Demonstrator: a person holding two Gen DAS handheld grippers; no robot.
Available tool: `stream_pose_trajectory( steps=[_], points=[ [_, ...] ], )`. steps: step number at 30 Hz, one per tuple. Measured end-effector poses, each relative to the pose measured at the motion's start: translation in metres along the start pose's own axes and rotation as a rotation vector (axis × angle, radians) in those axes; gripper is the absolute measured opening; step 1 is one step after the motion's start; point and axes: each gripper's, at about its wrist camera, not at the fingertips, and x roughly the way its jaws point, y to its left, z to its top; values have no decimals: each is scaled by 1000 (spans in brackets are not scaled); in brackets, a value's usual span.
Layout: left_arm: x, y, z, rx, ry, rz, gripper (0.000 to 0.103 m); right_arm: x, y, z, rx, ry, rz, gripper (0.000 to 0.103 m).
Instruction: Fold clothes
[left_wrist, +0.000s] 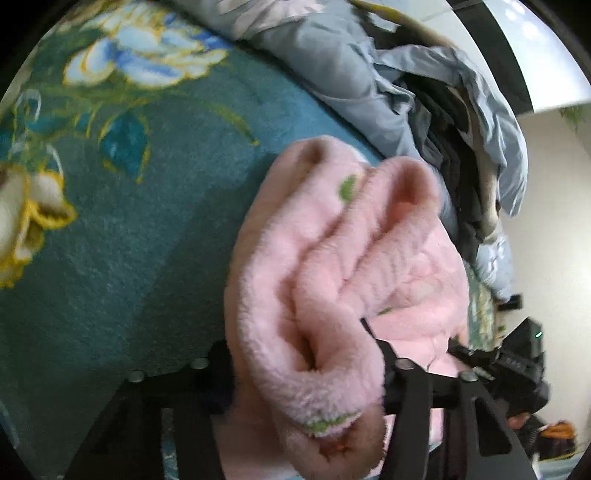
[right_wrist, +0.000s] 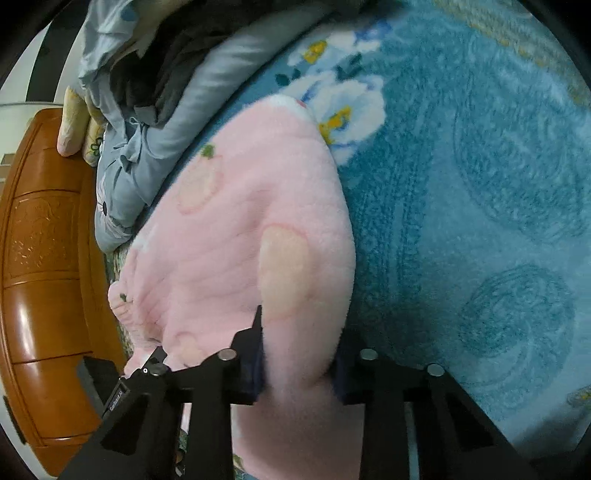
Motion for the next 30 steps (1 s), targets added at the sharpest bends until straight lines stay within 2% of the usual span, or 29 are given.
stream_pose_trajectory(
  steps=[5, 10, 15, 17, 21, 30],
  points=[
    [-24, -40, 4, 120, -32, 47, 42, -29, 11, -2, -34, -29, 36, 21],
    [-39, -96, 17, 225, -57, -11, 42, -80, 6, 7, -47, -117, 63, 21],
    [-24, -169, 26, 343, -33, -95, 42, -152, -15, 11, -42, -258, 76, 21],
    [-10, -204, 32, 394, 1, -129, 42, -181, -38, 13, -20, -314, 77, 21],
    [25, -287, 24, 536, 87, -180, 42, -236, -92, 17, 37, -413, 67, 21],
    [156, -504, -17, 823, 282, -242, 42, -342, -244, 41, 206, -566, -38, 21]
  ],
)
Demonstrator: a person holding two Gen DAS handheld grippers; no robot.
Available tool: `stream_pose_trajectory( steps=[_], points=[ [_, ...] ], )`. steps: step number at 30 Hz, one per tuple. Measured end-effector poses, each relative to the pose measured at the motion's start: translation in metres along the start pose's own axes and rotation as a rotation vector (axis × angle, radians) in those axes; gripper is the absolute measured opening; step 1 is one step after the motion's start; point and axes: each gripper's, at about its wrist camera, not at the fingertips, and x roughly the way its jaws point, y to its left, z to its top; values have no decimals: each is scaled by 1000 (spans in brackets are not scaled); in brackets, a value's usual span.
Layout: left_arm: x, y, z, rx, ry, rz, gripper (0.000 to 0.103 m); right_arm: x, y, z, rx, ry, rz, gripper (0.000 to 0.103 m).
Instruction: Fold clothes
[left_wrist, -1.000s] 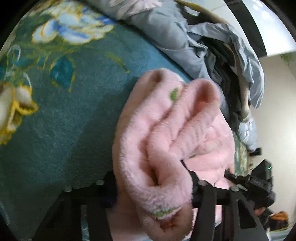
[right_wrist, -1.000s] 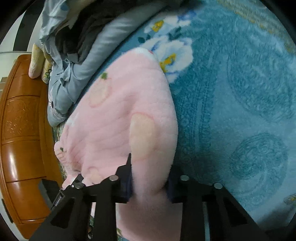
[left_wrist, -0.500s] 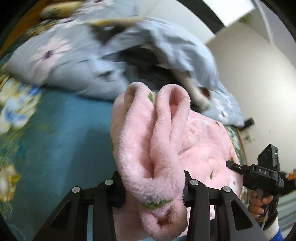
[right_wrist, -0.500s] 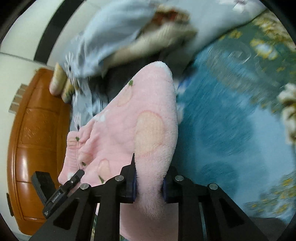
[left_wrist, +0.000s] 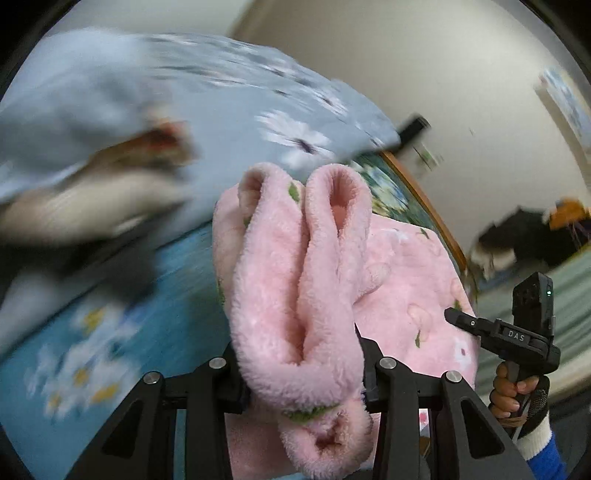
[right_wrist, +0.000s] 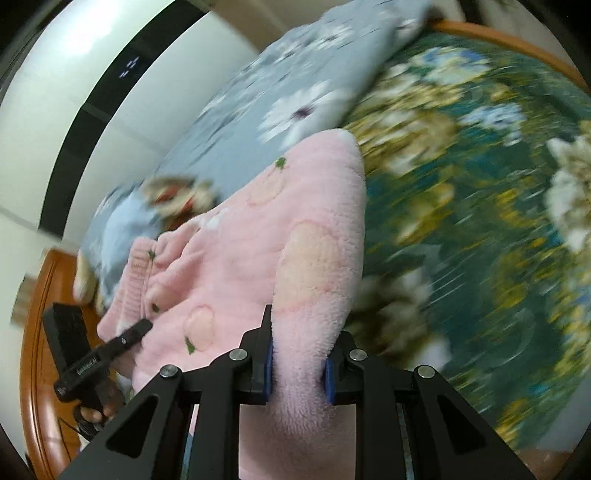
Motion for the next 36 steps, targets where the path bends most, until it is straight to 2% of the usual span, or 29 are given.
stream_pose_trajectory(
  steps=[10, 16, 19, 23, 26, 28, 30, 31, 32, 34, 36],
  points=[
    [187, -155, 125, 272, 154, -135, 43, -53, -177, 109, 192, -182, -111, 21],
    [279, -218, 168, 372, 220, -203, 43, -82, -243, 137, 270, -334, -152, 21],
    [319, -233, 174, 404, 234, -176, 44, -73, -268, 133, 299, -363, -172, 21],
    [371, -227, 163, 404, 288, -82, 45, -39, -298, 122, 342, -279, -214, 21],
    [384, -211, 150, 396, 310, -35, 55, -29, -309, 116, 362, -264, -207, 23],
    [375, -200, 148, 361, 302, -54, 58, -32, -310, 116, 359, -271, -197, 27],
    [360, -193, 149, 339, 283, -45, 59, -36, -301, 115, 316, -271, -251, 48],
    [352, -190, 150, 331, 269, -37, 59, -38, -295, 114, 289, -276, -287, 52],
    [342, -189, 149, 334, 247, -26, 59, -41, -289, 111, 264, -287, -319, 54],
    [316, -194, 143, 388, 154, 27, 61, -46, -278, 103, 238, -316, -347, 56],
    [296, -199, 132, 445, 67, 91, 71, -50, -267, 90, 216, -352, -367, 59]
  ],
)
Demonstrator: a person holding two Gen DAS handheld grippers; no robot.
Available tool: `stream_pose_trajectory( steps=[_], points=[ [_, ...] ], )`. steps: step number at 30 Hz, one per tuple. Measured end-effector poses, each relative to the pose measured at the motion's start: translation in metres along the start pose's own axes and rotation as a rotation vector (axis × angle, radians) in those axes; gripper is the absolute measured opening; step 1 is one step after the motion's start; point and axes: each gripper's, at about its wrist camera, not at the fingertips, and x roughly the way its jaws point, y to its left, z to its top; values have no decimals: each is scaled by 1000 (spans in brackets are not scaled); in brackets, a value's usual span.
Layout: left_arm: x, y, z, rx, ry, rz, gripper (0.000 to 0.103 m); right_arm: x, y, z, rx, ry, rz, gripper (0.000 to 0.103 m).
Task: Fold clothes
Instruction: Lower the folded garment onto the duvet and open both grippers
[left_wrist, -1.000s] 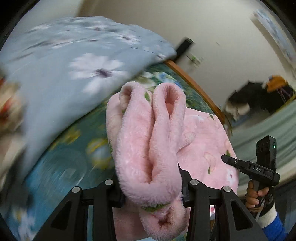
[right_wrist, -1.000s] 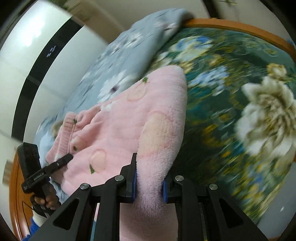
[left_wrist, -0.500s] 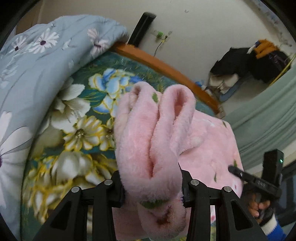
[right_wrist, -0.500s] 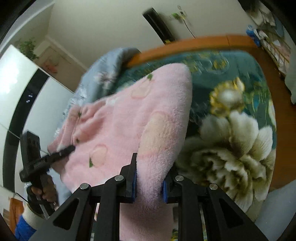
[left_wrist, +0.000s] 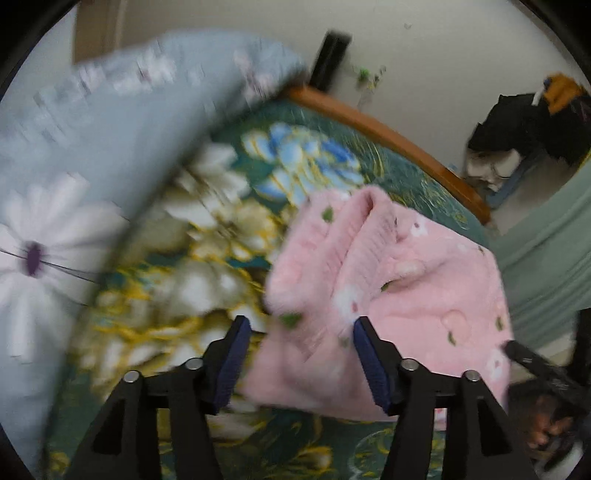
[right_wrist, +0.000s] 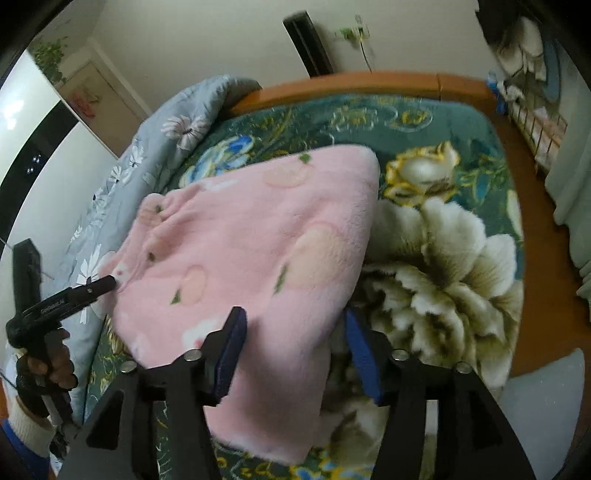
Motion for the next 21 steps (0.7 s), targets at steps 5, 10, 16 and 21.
stream_pose_trajectory(
  steps=[5, 10, 16, 21],
  points=[
    [-36, -17, -53, -3, -96, 71, 82, -20, 23, -43, -3, -69, -17, 82],
    [-39, -33, -108, -21, -118, 204, 97, -18, 41, -93, -14, -80, -71, 95],
    [-33, -42, -138, -1, -111, 216, 101, -16, 55, -124, -33, -117, -163, 103],
    [-36, -67, -134, 59, -140, 326, 103, -14, 67, -130, -59, -178, -213, 103]
  ],
)
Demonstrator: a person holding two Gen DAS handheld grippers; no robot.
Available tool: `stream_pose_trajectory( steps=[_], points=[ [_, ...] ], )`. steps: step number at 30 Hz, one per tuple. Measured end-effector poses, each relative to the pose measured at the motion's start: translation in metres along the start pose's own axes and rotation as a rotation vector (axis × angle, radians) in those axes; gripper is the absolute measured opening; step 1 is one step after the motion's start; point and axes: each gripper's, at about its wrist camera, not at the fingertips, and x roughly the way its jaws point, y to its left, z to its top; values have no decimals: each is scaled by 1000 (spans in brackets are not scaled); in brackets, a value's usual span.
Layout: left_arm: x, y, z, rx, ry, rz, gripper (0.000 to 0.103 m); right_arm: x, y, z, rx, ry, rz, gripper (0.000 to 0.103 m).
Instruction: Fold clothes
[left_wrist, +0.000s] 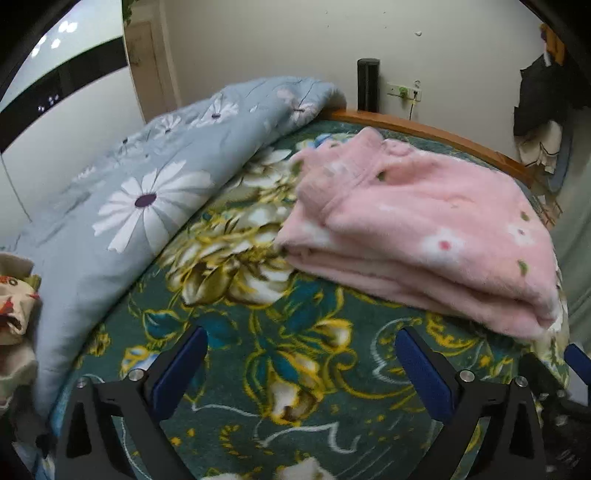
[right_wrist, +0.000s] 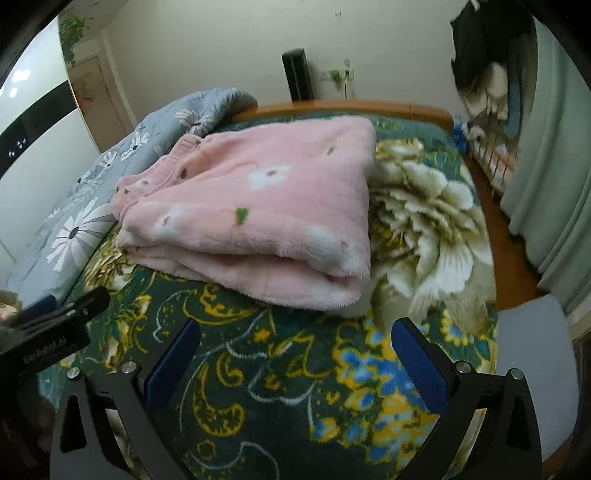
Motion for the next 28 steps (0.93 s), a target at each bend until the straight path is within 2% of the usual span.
stream_pose_trajectory(
  steps=[3, 9, 15, 20, 28],
  points=[
    [-5, -15, 1, 20, -1, -35, 103, -1, -1, 2, 21, -14, -14, 103],
    [-3, -25, 3, 63, -8, -47, 103, -1, -9, 6, 27, -28, -39, 103],
    [3, -18, 7, 28, 25, -87, 103, 9, -10, 4, 40, 8, -36, 103],
    [7, -9, 10, -41, 53, -165, 103, 10, -10, 2, 42, 18, -36, 103],
    [5, -12, 10, -37, 44, -188, 103, 10, -9, 5, 42, 6, -42, 103]
  ],
)
